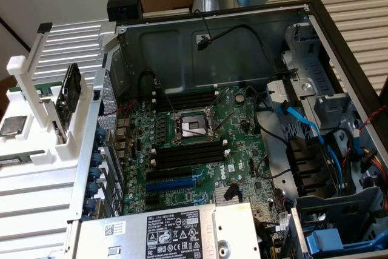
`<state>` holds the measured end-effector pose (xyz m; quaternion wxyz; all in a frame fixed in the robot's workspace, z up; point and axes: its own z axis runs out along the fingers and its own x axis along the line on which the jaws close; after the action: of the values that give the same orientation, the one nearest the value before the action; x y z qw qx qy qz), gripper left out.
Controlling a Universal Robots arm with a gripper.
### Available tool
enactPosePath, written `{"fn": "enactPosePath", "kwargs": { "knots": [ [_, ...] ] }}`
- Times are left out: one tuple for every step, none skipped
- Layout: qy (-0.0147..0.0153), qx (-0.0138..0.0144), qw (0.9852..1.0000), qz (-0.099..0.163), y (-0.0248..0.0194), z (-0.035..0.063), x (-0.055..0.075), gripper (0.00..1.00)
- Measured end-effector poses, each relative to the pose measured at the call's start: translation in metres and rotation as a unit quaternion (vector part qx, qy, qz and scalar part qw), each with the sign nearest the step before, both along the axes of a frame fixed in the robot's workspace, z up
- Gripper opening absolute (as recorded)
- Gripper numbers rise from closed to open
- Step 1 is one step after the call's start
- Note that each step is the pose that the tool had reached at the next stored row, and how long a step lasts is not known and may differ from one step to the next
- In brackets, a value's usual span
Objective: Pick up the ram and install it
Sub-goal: 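Pick up the ram and move it above insertion slot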
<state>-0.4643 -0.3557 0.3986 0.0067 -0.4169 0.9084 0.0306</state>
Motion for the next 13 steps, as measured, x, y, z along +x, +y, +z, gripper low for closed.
{"fn": "enactPosePath", "kwargs": {
  "knots": [
    [0.0000,0.0000,1.0000,0.009,0.0000,0.0000,0.0000,0.10],
    [-0.0001,0.0001,0.9998,0.018,0.0000,-0.0001,0.0000,0.10],
    [-0.0001,0.0002,0.9994,0.036,0.0000,-0.0001,0.0000,0.10],
    [0.0000,0.0003,0.9985,0.055,0.0000,0.0000,0.0000,0.10],
    [0.0000,0.0004,0.9979,0.064,0.0000,0.0000,0.0000,0.10],
    [0.0000,0.0004,0.9973,0.073,0.0000,0.0000,0.0000,0.10],
    [0.0000,0.0005,0.9966,0.082,0.0000,0.0000,0.0000,0.10],
    [-0.0001,0.0006,0.9959,0.091,0.0000,0.0000,0.0000,0.10],
    [0.0000,0.0007,0.9950,0.100,0.0000,0.0000,0.0000,0.10],
    [-0.0001,0.0008,0.9940,0.109,0.0000,0.0000,0.0000,0.10],
    [0.0000,0.0009,0.9930,0.118,0.0000,0.0000,0.0000,0.10],
    [-0.0001,0.0010,0.9918,0.128,0.0000,-0.0001,0.0000,0.10],
    [-0.0001,0.0010,0.9907,0.136,0.0000,-0.0001,0.0000,0.10]
  ]
}}
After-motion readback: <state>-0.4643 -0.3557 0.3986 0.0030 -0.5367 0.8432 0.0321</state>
